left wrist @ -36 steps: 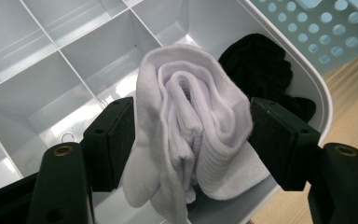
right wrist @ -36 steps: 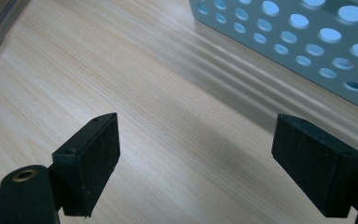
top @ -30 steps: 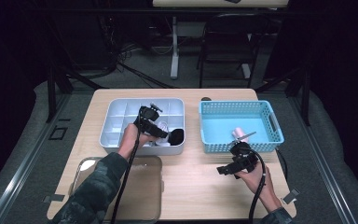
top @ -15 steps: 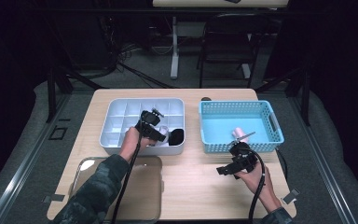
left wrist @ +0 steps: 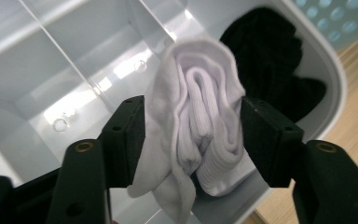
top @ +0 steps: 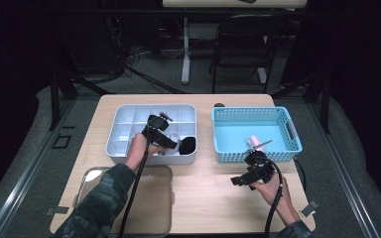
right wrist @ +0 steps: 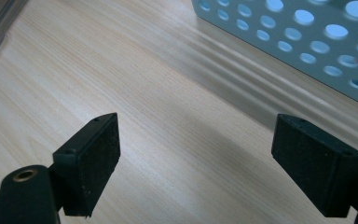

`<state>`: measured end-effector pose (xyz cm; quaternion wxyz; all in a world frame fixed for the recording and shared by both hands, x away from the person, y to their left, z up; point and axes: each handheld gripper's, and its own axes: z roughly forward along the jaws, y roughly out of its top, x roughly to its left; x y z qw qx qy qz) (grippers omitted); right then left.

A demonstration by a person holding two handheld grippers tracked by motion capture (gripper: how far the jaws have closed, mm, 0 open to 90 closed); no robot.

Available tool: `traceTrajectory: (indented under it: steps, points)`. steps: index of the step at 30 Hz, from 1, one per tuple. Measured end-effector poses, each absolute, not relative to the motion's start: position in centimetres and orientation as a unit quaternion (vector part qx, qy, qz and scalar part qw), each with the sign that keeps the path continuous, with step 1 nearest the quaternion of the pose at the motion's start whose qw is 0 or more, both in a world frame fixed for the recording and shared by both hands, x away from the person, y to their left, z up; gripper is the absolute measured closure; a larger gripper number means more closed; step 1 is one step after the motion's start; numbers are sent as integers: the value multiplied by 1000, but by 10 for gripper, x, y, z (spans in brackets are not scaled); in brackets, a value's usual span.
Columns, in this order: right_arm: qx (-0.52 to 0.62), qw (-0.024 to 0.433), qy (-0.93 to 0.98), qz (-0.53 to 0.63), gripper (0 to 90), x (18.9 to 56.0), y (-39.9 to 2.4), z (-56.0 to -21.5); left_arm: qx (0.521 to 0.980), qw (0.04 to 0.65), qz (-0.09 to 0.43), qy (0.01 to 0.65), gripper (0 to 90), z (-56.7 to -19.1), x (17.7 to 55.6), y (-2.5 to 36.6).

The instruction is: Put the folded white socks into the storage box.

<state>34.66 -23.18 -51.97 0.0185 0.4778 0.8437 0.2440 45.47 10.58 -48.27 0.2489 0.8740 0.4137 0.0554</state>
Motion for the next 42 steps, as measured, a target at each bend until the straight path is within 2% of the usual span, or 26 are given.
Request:
traceTrajectory:
  steps: [5,9,14,19,42]
  points:
    - [472,22,846,245,149,347,-231,-520,877,245,55,411,393,-478,454,105]
    - [473,20,848,239,148,347,-232,-520,883,227,46,409,428,-487,456,103]
    - [473,20,847,240,149,347,-231,-520,887,221,40,403,580,-496,458,99]
    - [471,20,848,241,149,347,-230,-520,889,216,44,401,638,-502,459,98]
    - [471,20,848,244,147,347,-231,-519,905,171,23,389,672,-514,470,90]
